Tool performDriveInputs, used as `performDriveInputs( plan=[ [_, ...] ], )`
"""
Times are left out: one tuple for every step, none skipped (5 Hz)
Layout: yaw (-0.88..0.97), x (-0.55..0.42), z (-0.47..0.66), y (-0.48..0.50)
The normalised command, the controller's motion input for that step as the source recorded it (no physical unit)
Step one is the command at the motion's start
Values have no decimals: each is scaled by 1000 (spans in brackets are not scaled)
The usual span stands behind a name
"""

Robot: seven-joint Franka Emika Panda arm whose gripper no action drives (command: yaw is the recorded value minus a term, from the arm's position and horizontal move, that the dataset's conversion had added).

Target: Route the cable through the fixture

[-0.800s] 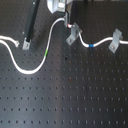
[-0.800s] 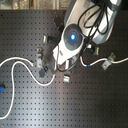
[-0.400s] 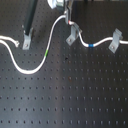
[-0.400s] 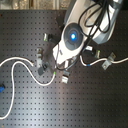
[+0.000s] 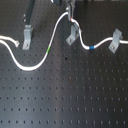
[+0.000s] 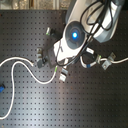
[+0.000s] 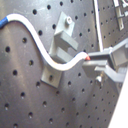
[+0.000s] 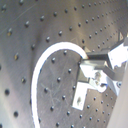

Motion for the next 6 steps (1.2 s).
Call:
performDriveInputs(
  plan=[
    [557, -43, -318, -229],
    [594, -76, -328, -192],
    [688, -67, -318, -108],
    [806, -24, -324, -14],
    [823, 0, -272, -7],
    [466, 11, -134, 51]
  ],
)
